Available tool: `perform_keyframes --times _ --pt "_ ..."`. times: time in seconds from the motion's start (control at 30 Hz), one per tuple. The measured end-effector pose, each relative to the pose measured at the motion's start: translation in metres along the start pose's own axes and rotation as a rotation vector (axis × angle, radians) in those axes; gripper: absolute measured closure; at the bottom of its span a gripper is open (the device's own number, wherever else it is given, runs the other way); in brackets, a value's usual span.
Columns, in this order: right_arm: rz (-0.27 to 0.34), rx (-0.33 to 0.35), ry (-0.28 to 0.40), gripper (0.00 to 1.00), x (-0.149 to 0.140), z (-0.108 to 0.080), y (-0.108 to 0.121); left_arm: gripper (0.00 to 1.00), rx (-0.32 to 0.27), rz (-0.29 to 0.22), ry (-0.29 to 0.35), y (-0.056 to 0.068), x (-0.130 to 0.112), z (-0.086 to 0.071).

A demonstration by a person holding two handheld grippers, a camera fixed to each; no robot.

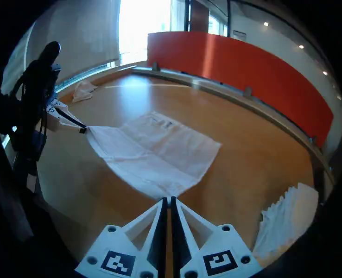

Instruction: Fold towel

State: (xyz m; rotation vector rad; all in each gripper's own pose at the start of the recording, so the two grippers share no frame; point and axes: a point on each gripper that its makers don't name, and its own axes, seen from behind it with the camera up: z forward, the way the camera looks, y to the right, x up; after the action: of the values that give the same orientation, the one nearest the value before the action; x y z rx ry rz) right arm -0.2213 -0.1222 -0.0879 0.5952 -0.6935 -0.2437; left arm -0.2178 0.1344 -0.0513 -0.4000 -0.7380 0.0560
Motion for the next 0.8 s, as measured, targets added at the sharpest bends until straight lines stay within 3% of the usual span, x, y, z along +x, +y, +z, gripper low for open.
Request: perform_keyframes --times 0.4,0.8 --pt "0.008 0.000 0.053 0.96 0.039 -0.034 0.000 0.89 -0.017 -0.023 0.007 0.007 0.023 -0.033" --pt "0.005 -0.002 0.065 0.96 0.051 -0.052 0.000 0.90 -0.037 -0.046 0.008 0.014 0.031 -0.054"
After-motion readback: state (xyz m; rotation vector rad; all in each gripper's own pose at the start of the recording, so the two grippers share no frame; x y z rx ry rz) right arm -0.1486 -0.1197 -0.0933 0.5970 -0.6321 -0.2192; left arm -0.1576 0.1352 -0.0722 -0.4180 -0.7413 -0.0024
